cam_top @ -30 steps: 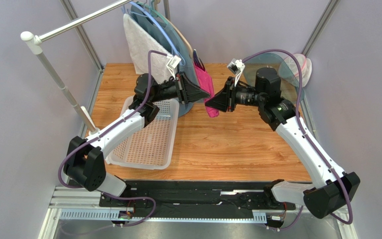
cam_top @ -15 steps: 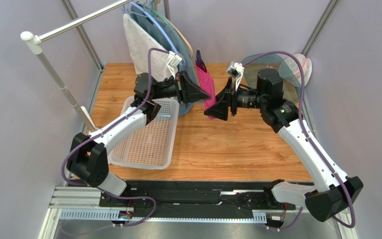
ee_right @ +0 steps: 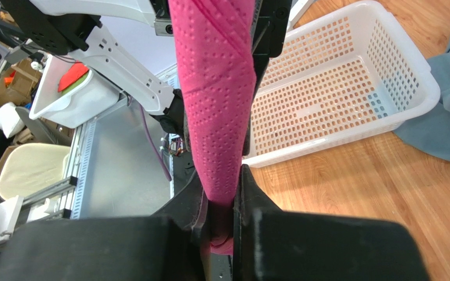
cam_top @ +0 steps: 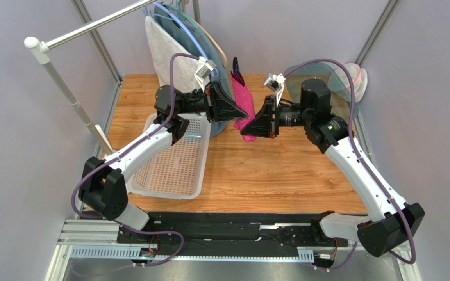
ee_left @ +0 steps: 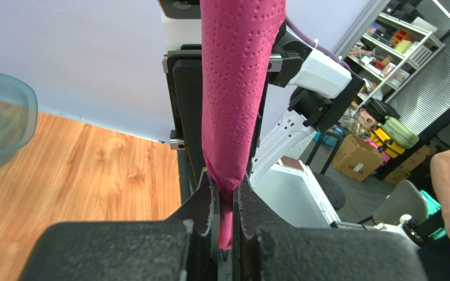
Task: Place the utensils on the paper napkin and roll it up
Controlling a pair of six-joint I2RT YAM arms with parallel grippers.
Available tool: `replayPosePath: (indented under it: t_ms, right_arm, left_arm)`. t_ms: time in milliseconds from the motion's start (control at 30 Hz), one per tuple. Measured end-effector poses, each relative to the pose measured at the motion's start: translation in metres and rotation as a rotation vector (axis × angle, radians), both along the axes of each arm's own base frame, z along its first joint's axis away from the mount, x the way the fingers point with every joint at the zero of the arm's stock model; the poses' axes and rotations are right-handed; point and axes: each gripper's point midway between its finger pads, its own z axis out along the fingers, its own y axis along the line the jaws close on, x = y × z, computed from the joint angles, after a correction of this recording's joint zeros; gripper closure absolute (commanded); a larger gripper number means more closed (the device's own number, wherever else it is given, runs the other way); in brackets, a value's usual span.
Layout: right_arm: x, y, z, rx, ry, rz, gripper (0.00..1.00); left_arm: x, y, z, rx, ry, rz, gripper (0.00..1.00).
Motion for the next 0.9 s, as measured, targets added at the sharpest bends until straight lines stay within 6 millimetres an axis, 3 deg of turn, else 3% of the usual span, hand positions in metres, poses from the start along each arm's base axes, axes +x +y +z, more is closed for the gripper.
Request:
replayPosePath:
  t_ms: [67, 167, 200, 367, 433, 467, 667, 833, 900]
  right_arm:
    - [0.002, 0.000, 0.000, -0.003, 0.007, -0.017, 1.00]
    - [0.012, -0.001, -0.003, -0.017, 0.005, -0.076, 1.00]
    - [0.015, -0.002, -0.003, -0.023, 0.004, -0.097, 1.00]
    - [0.029, -0.006, -0.010, -0.057, 0.003, -0.194, 1.00]
    - [0.032, -0.006, -0.010, -0.061, 0.001, -0.213, 1.00]
    - [0.034, -0.007, -0.010, -0.062, 0.000, -0.221, 1.00]
    - [0.038, -0.008, -0.012, -0.068, -0.001, -0.245, 1.00]
    - [0.037, -0.006, -0.011, -0.069, -0.005, -0.246, 1.00]
    - [0.039, -0.007, -0.011, -0.072, -0.004, -0.257, 1.00]
  left_arm:
    - [0.002, -0.001, -0.001, 0.002, 0.005, 0.007, 1.00]
    - [0.009, -0.002, -0.002, 0.008, 0.034, 0.049, 0.70]
    - [0.013, -0.003, -0.003, 0.012, 0.042, 0.066, 0.64]
    - [0.025, -0.004, -0.004, 0.015, 0.080, 0.136, 0.43]
    - [0.027, -0.004, -0.003, 0.011, 0.080, 0.151, 0.41]
    - [0.027, -0.005, -0.003, 0.010, 0.080, 0.156, 0.33]
    - [0.028, -0.014, -0.011, 0.042, 0.093, 0.177, 0.27]
    - [0.033, -0.020, -0.014, 0.066, 0.107, 0.218, 0.43]
    - [0.035, -0.021, -0.015, 0.071, 0.111, 0.229, 0.34]
